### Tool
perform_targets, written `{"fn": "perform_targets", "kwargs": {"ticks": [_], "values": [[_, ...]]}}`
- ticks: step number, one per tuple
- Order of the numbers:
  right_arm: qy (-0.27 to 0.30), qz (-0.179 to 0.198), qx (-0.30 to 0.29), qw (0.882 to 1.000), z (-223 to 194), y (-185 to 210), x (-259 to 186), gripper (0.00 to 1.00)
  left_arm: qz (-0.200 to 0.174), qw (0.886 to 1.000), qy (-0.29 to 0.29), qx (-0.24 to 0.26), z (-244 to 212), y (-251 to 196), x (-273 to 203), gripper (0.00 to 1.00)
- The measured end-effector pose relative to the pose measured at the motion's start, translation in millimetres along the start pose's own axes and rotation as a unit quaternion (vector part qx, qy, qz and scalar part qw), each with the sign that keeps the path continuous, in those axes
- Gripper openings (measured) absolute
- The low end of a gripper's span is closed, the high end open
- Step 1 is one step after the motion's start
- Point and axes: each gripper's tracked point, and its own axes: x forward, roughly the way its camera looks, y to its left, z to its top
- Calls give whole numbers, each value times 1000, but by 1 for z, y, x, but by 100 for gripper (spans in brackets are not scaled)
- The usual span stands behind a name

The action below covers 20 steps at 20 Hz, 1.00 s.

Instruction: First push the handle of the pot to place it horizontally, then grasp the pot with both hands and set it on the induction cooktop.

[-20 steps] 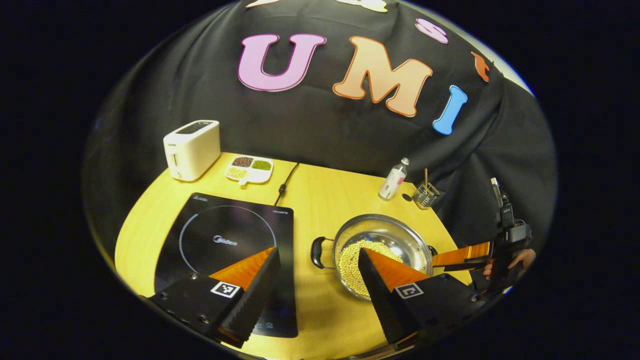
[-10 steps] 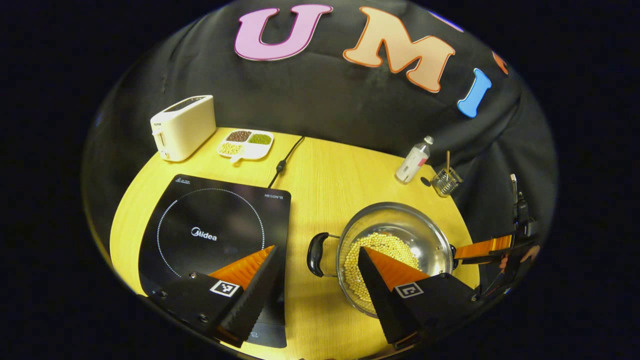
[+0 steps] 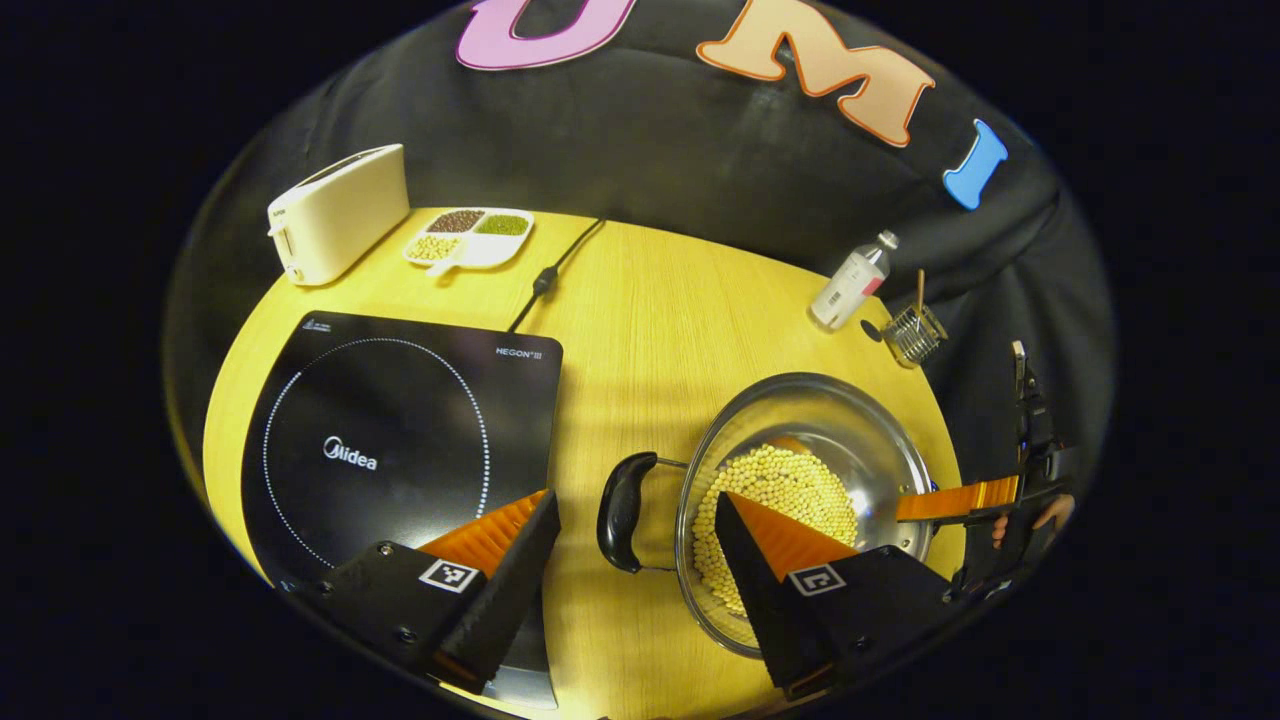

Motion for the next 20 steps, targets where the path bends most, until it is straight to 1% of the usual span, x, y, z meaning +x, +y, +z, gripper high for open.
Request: {"fn": "perform_targets", "kwargs": {"ticks": [1,2,3,6,8,9,10,11,12,15,16,17,18,19,20], "values": [[5,0,-1,1000,0,0,4,99,-1,1000,9,3,-3,-1,4,96],[10,1,-2,1000,-1,-1,9,91,-1,1000,17,7,-5,-2,8,96],[14,1,-3,1000,-1,-2,13,89,-1,1000,24,10,-8,-3,13,96],[26,2,-4,1000,-2,-4,23,88,4,999,51,9,-16,-1,27,96],[33,8,-3,999,-3,-3,27,88,3,998,61,6,-19,-2,33,96],[37,12,-4,999,-3,-1,28,80,2,998,64,8,-20,-3,37,94],[41,16,-5,999,-5,-1,29,87,0,998,69,11,-21,-5,39,94],[45,16,-5,999,-5,-2,30,78,0,997,75,14,-24,-6,41,94],[48,18,-2,999,-5,-2,32,78,0,997,81,15,-26,-8,43,90],[58,33,2,998,-4,0,33,55,13,996,92,16,-30,-1,50,81],[58,35,-2,998,-4,-1,35,56,14,995,94,11,-29,1,51,74],[59,37,-2,998,-5,-2,31,55,14,995,94,5,-30,3,52,76],[61,43,0,997,-4,0,34,58,10,995,95,4,-29,2,48,67],[61,49,5,997,-2,1,32,58,8,995,99,6,-31,2,49,66],[64,52,8,997,-4,2,31,58,8,994,105,6,-32,2,48,64]]}}
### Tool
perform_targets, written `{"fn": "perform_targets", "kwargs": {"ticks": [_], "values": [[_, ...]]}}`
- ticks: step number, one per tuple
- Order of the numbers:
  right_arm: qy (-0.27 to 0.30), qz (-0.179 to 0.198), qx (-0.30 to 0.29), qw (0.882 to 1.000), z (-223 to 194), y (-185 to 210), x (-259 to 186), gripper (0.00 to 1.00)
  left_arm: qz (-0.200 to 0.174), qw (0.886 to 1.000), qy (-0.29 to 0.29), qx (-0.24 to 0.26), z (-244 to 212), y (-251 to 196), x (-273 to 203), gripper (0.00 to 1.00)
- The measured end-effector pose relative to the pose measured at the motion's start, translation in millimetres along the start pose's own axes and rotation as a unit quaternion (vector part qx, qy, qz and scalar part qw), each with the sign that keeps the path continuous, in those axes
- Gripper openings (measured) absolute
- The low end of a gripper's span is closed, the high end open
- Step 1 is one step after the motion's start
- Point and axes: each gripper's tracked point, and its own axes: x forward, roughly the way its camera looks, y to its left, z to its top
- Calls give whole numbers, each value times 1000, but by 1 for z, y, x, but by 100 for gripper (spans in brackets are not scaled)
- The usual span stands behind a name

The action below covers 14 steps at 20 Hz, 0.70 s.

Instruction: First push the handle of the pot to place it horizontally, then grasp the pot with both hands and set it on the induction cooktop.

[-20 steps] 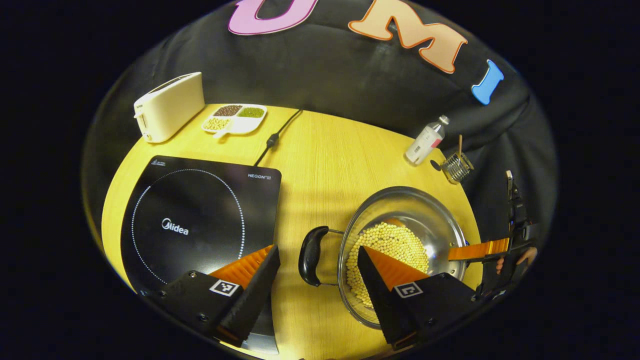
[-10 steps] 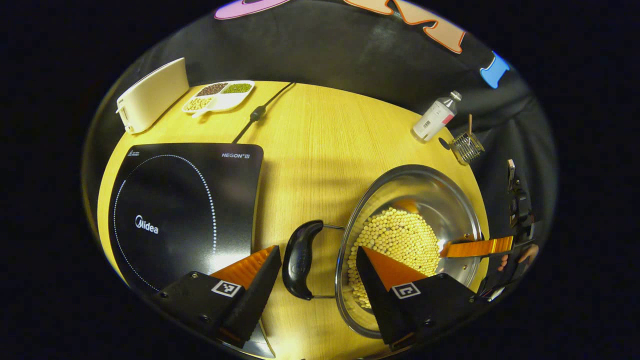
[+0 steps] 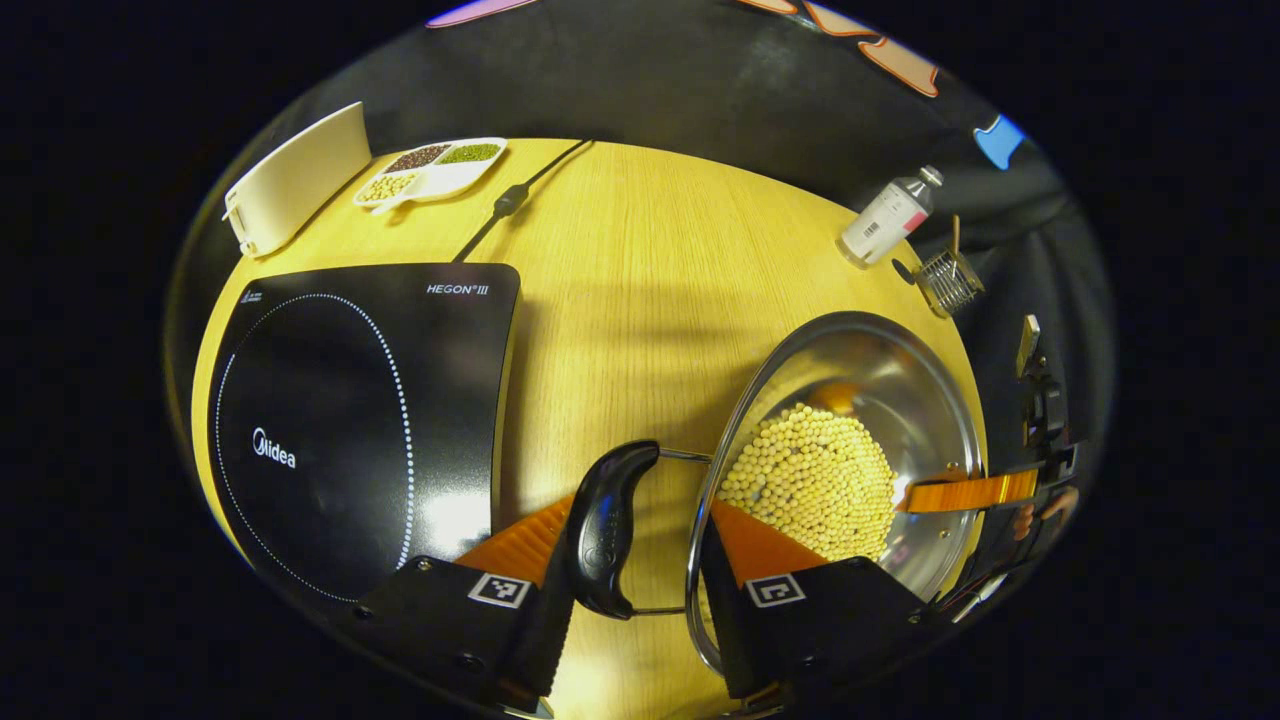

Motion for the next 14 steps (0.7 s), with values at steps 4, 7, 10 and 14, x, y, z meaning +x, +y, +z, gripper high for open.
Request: {"fn": "perform_targets", "kwargs": {"ticks": [4,7,10,14], "values": [[-15,-5,-12,1000,3,-1,0,54,-2,1000,1,-25,-4,-2,-1,60],[-22,-17,-32,999,0,-4,-2,50,-1,1000,6,-21,-11,-8,-8,58],[-25,-14,-30,999,-4,-5,-17,51,-5,1000,-1,-8,-11,-18,-23,57],[-26,-16,-27,999,-16,-2,-37,56,-3,1000,6,-2,-14,-23,-44,59]]}}
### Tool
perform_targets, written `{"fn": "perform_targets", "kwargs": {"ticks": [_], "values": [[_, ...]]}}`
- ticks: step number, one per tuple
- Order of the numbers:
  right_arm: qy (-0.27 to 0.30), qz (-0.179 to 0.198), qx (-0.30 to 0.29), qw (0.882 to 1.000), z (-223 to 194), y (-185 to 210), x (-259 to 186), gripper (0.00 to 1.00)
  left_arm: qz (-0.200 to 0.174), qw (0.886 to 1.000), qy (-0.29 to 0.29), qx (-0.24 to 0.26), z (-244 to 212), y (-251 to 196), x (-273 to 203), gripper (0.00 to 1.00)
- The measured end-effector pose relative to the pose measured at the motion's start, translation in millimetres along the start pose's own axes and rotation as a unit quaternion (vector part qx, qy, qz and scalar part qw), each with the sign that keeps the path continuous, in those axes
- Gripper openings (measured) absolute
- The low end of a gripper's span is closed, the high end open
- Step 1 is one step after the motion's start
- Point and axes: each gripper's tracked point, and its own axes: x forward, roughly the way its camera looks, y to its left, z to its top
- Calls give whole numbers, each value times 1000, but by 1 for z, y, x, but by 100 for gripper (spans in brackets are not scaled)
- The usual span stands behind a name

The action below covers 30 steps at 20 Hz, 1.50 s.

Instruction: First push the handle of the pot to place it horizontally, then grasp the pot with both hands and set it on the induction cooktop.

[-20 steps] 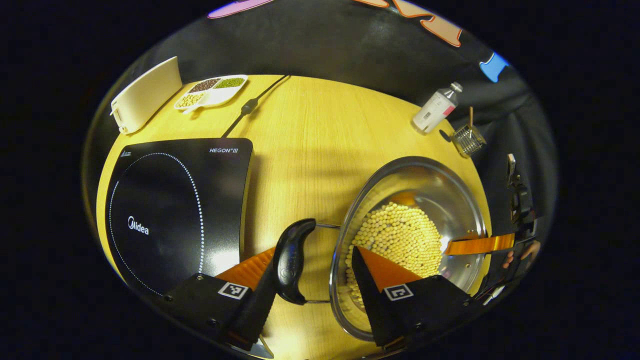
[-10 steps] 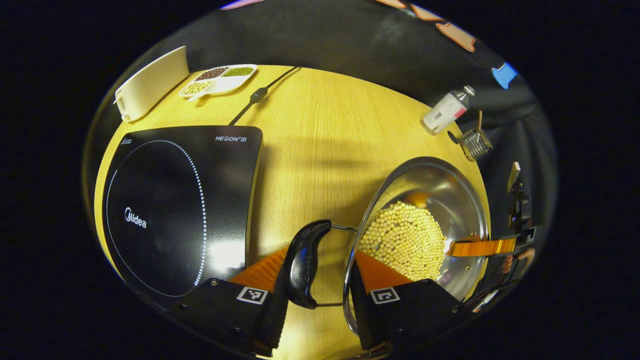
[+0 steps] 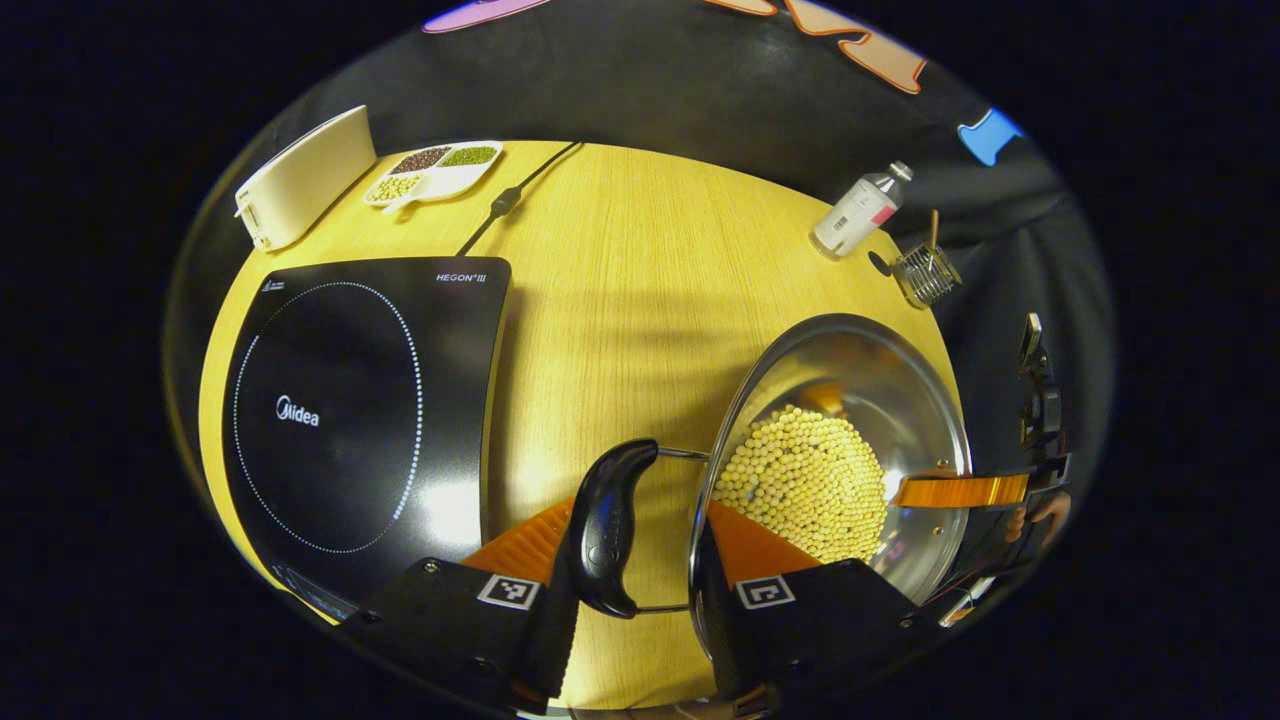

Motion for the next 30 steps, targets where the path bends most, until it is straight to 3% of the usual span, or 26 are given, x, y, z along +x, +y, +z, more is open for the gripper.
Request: {"fn": "perform_targets", "kwargs": {"ticks": [1,3,4,8,9,10,11,15,22,23,24,30], "values": [[0,0,3,1000,-3,3,-4,51,1,1000,0,2,0,1,-6,59],[-5,-1,2,1000,-9,11,-11,51,1,1000,0,4,-1,3,-19,59],[-9,-1,0,1000,-12,15,-15,55,1,1000,0,6,-1,6,-25,59],[-20,1,2,1000,-31,42,-26,55,-3,1000,-9,13,0,25,-52,57],[-22,1,2,1000,-36,50,-27,51,-4,1000,-11,17,0,32,-59,57],[-25,0,4,1000,-42,59,-29,55,-6,1000,-12,20,0,39,-65,57],[-28,-2,7,1000,-49,68,-30,50,-9,1000,-13,21,1,47,-71,57],[-37,-11,12,999,-73,110,-31,50,-22,999,-13,30,1,85,-94,59],[-32,-19,13,999,-107,192,-3,50,-25,999,-20,30,3,172,-117,57],[-32,-19,10,999,-109,203,3,50,-23,999,-22,27,4,185,-120,57],[-32,-19,5,999,-111,214,8,56,-22,999,-24,25,5,197,-121,58],[-31,-18,-13,999,-112,276,45,56,-7,999,-42,21,17,267,-126,56]]}}
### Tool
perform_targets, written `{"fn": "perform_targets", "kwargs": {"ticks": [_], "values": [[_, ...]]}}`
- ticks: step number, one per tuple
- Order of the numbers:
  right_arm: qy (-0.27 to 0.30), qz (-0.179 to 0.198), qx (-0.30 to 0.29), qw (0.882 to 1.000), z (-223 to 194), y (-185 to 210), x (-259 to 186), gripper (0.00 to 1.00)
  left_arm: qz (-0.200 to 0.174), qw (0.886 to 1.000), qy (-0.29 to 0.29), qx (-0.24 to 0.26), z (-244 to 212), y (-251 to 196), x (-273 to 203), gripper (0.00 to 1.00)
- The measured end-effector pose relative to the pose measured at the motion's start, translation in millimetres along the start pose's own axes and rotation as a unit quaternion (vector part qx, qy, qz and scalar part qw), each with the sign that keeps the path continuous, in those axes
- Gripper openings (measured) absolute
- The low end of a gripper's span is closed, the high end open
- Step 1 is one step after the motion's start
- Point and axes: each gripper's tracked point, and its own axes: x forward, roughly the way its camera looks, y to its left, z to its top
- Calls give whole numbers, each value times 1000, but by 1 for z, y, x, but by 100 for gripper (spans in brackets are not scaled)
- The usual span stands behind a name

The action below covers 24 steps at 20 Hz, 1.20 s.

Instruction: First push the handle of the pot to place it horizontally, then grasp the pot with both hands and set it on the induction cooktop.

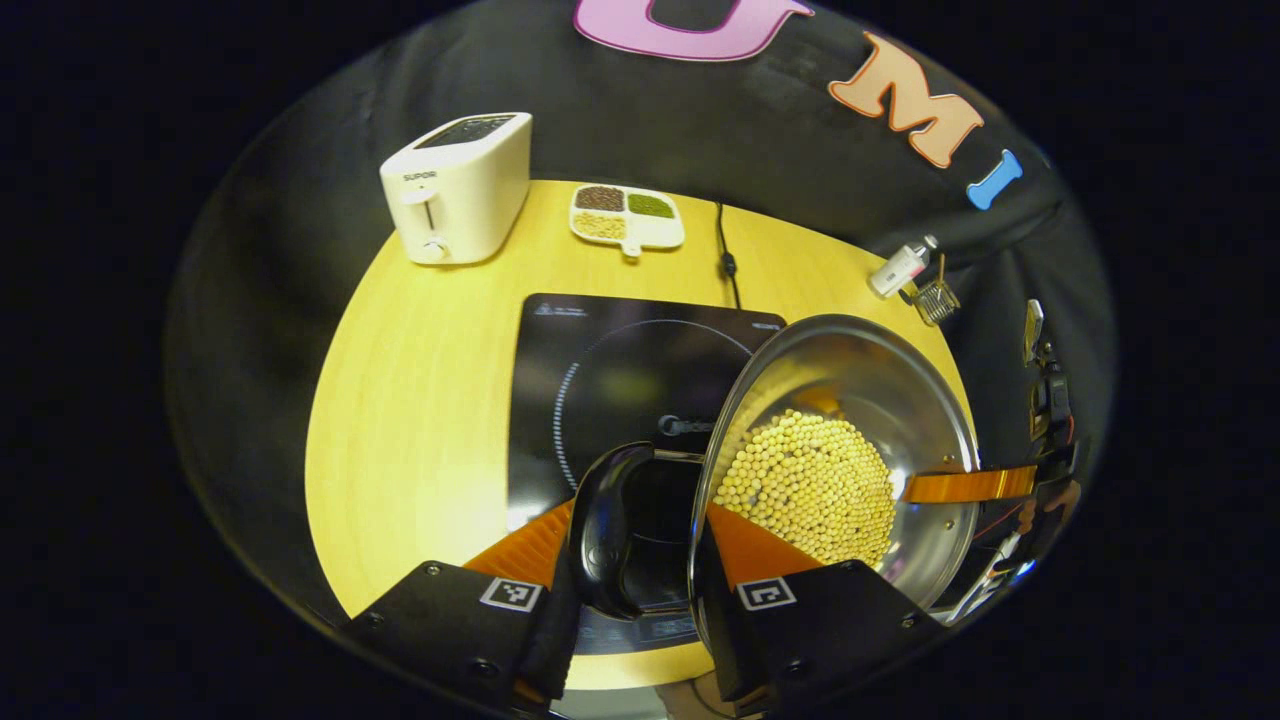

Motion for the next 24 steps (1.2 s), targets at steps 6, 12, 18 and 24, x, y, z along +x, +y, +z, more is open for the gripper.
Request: {"fn": "perform_targets", "kwargs": {"ticks": [6,12,18,24], "values": [[-15,-3,-14,1000,16,40,30,56,14,1000,-24,10,18,46,7,56],[-29,-9,-21,999,35,54,50,56,22,999,-38,19,34,66,24,57],[-39,-10,-19,999,46,54,64,56,23,998,-46,29,47,72,40,58],[-41,1,-23,999,50,53,69,51,17,998,-52,19,46,73,46,59]]}}
